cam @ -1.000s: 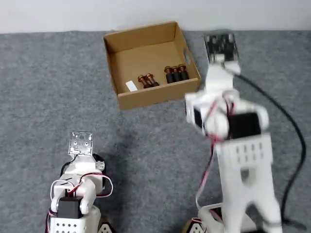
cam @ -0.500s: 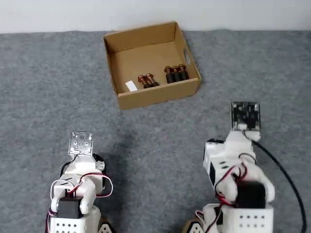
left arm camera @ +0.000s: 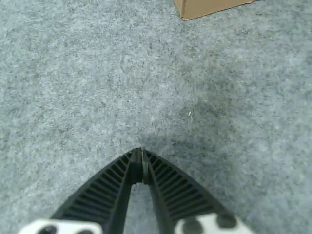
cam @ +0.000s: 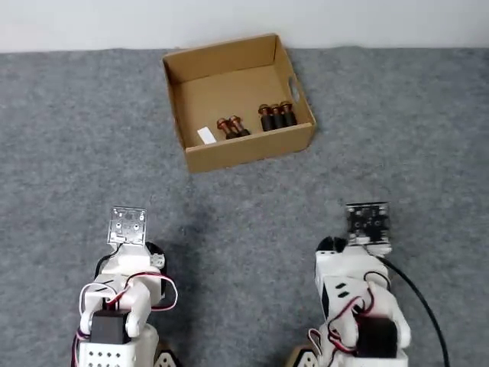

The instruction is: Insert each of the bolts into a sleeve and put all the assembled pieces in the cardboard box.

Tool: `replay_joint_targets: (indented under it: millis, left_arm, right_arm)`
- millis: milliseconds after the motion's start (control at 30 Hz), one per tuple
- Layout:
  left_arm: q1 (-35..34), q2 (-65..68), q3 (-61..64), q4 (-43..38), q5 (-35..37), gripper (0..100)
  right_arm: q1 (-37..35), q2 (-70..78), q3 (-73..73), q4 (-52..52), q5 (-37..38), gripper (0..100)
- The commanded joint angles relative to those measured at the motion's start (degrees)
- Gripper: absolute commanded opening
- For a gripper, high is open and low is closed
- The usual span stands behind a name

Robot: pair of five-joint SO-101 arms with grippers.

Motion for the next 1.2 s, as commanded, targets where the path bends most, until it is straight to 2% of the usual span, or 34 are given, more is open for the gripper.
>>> replay_joint_targets:
  millis: [0, 433, 667, 1000, 1167]
  left_arm:
    - [-0.3, -0.3, -0.4, -1.4, -0.1, 1]
    - [-0.3, -0.3, -0.4, -1.4, -0.1, 1]
    - [-0.3, -0.3, -0.4, -1.4, -0.1, 1]
    - [-0.3, -0.3, -0.4, -1.4, -0.1, 1]
    - [-0.3, -0.3, -0.4, -1.4, -0.1, 1]
  right_arm:
    - [0.5, -0.6, 1.5, -2.4, 0.2, 0.8]
    - [0.5, -0.7, 11.3, -3.8, -1.3, 0.9]
    - [0.5, -0.6, 14.8, -3.8, -14.0, 0.9]
    - [1.9, -0.5, 14.8, -3.4, -14.3, 0.9]
    - [4.0, -0.5, 14.8, 0.7, -14.4, 0.9]
